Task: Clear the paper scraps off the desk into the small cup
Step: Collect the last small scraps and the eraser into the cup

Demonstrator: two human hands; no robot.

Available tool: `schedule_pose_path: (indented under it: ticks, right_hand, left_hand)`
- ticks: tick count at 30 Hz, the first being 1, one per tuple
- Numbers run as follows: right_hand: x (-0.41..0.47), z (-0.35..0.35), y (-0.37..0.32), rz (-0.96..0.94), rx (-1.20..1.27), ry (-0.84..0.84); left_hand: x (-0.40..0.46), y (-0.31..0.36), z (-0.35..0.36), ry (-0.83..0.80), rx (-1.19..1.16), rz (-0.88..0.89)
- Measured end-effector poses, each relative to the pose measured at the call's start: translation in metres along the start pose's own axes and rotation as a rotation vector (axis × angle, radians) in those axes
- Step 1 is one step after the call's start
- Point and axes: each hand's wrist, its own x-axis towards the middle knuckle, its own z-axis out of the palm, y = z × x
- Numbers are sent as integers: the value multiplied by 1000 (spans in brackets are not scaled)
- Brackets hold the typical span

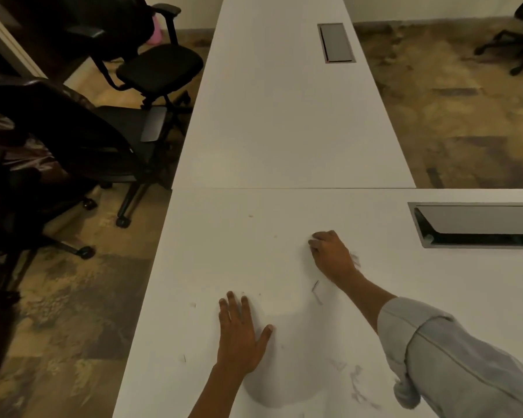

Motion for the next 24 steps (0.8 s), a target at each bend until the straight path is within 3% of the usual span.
schedule_pose_path:
  ticks: [6,13,17,20,24]
  right_hand:
    - [-82,-9,-37,-5,60,-23]
    - [-170,-25,-72,-204,101,-191]
    - [-131,-36,-76,-136,148,-183]
    - [-67,-43,-85,-57,125,-234]
    - [14,-52,-103,-47,-64,-388]
  left_hand:
    - [-27,26,28,-87,26,62]
    - [-74,41,52,-22,-106,193]
    - [-67,23,30,89,-89,169]
    - [-46,-7,4,155,-55,39]
    - [-22,-50,-46,93,-20,-104]
